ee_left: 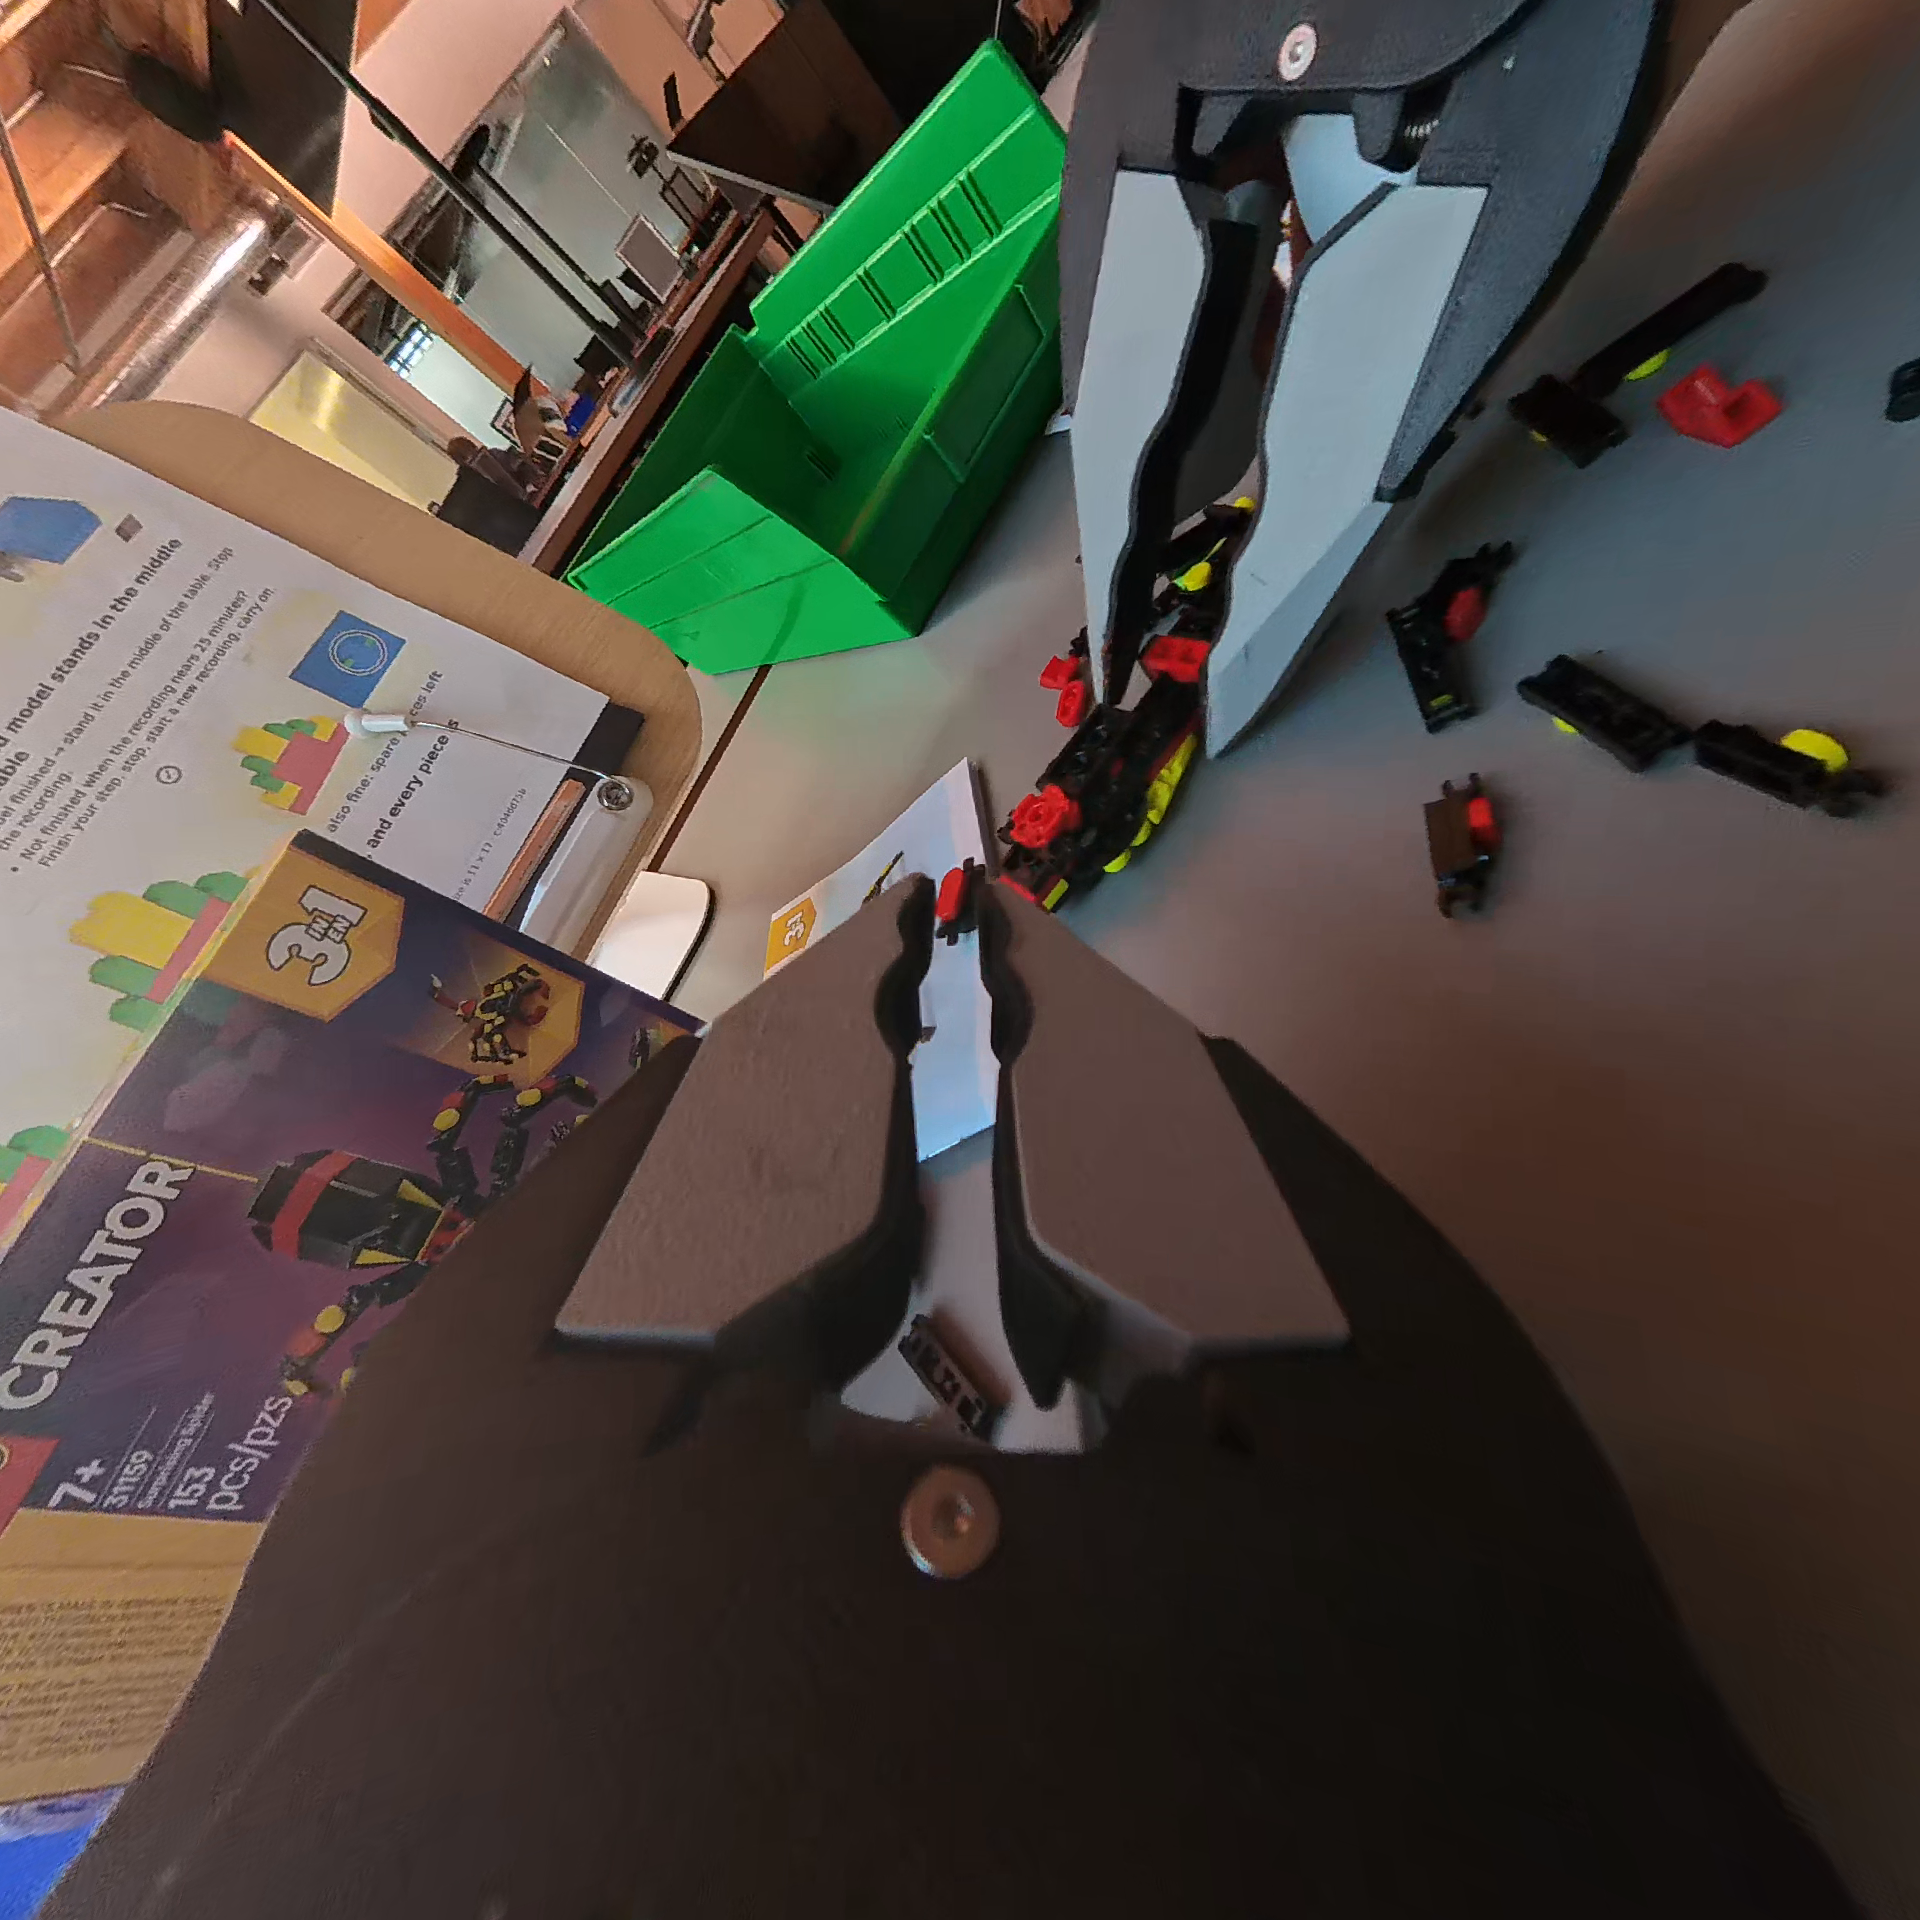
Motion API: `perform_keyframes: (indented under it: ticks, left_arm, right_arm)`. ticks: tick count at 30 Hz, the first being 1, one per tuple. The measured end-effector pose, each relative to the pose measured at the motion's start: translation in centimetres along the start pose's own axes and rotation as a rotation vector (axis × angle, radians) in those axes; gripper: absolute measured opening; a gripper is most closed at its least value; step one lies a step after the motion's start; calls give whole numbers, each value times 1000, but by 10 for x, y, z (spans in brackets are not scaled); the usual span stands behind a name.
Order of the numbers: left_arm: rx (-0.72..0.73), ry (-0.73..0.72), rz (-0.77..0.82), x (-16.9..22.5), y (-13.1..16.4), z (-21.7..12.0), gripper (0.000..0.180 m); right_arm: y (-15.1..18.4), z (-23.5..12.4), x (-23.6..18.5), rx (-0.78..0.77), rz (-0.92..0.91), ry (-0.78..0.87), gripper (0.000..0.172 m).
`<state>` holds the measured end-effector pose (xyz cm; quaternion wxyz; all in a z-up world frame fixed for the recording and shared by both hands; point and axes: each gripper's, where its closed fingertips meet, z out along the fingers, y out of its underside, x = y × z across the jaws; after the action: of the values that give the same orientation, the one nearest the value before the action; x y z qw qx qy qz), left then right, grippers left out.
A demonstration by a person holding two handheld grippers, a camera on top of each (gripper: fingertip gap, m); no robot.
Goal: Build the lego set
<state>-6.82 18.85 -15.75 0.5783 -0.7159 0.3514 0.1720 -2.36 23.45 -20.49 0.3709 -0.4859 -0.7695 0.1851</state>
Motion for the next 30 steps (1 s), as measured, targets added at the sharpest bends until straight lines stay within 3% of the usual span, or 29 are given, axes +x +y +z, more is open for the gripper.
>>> perform_keyframes:
  ticks: [2,9,12,15,18,25,30]
  left_arm:
    - [-2,2,4,1,0,0,6]
    - [56,-24,-115,-15,-5,-6,6]
    - [98,-5,-191,-19,-10,-9,14]
    - [145,72,-298,-15,-20,-12,34]
    - [284,119,-392,-13,-42,-21,30]
    - [361,317,-585,0,-57,-29,32]
    - [398,367,-592,6,-64,-34,29]
  right_arm:
    - [-2,-1,-1,4,-6,-7,16]
    - [-23,-17,12,138,119,-17,15]
    - [-43,-29,10,276,166,-77,15]
    - [-62,-42,5,406,169,-112,15]
    - [-77,-54,-8,511,128,-160,15]
    - [-85,-60,-23,566,47,-177,14]
    - [-83,-57,-31,556,-29,-165,14]
